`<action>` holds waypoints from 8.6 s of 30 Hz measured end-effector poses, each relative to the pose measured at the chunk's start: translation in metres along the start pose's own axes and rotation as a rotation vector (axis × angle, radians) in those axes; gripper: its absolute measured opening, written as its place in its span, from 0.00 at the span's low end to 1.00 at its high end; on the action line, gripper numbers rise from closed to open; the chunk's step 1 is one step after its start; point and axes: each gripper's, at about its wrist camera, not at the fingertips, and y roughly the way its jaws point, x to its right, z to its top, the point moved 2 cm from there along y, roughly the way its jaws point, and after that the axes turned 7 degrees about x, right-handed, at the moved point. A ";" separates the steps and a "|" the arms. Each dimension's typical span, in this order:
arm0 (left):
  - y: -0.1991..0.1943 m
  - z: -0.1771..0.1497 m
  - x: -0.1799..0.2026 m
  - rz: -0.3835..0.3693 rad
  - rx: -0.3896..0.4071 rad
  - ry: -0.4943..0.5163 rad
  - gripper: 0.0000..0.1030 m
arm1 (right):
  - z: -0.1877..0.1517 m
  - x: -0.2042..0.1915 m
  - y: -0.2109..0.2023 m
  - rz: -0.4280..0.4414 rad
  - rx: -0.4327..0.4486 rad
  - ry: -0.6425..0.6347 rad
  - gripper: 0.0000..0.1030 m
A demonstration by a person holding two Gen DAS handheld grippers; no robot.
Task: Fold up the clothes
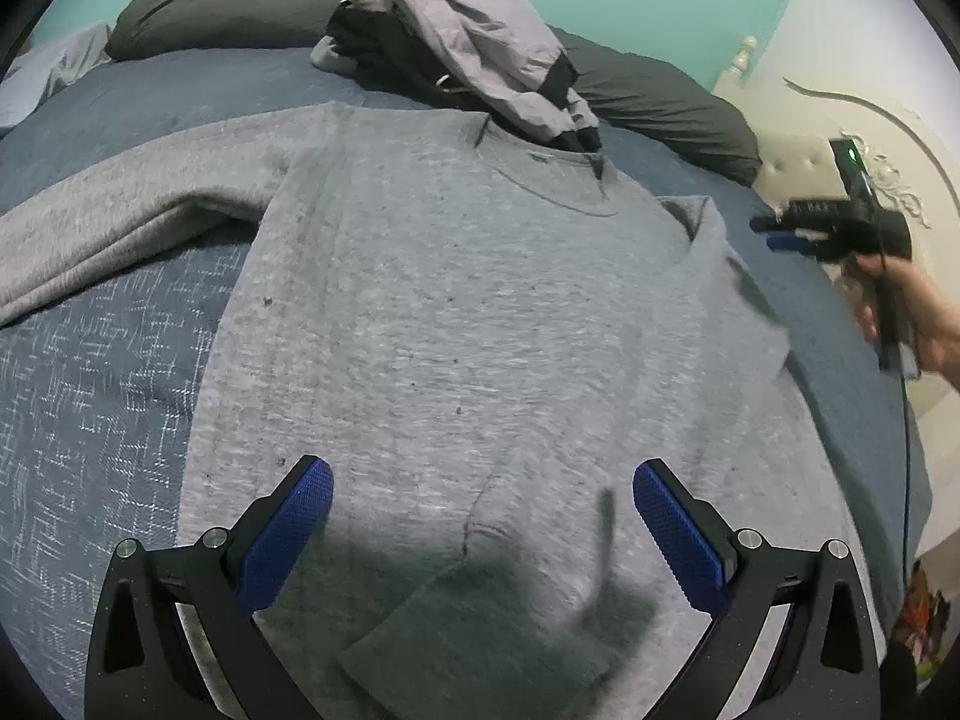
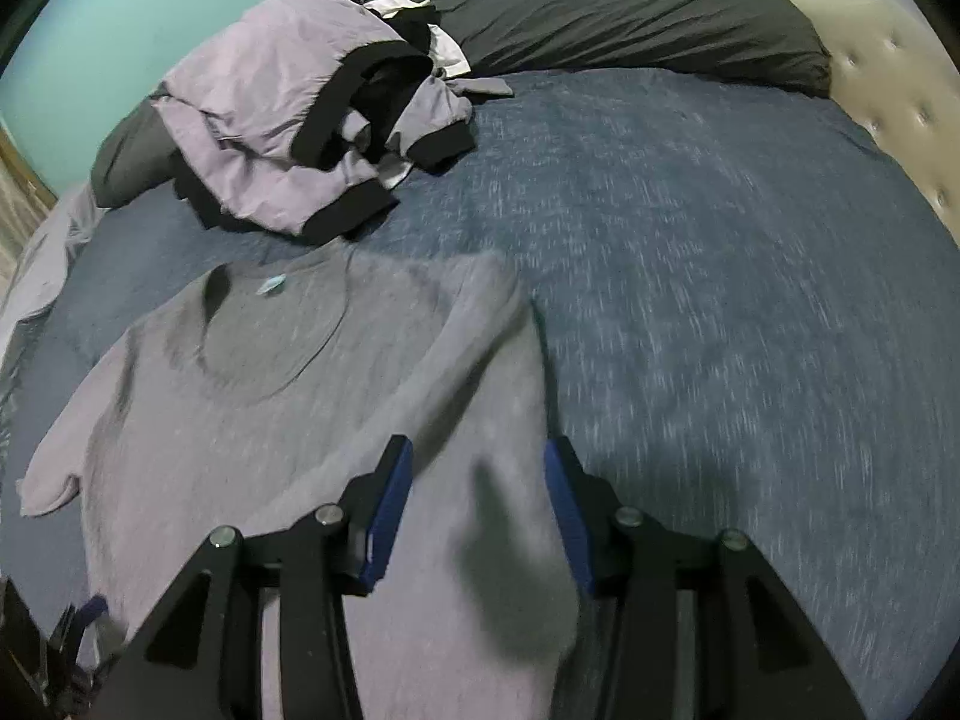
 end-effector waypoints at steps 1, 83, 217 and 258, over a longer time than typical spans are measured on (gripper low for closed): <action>0.002 -0.001 -0.001 0.005 -0.003 -0.002 1.00 | 0.007 0.000 0.006 -0.002 0.006 0.002 0.45; -0.022 -0.001 -0.023 0.036 -0.009 -0.004 0.99 | -0.115 0.062 -0.040 0.070 0.230 0.351 0.19; -0.014 0.014 -0.057 0.207 -0.136 -0.089 0.08 | -0.191 0.039 -0.065 0.538 0.191 0.632 0.31; 0.048 0.056 -0.001 0.073 -0.110 0.127 0.03 | -0.186 0.029 -0.038 0.495 0.124 0.559 0.31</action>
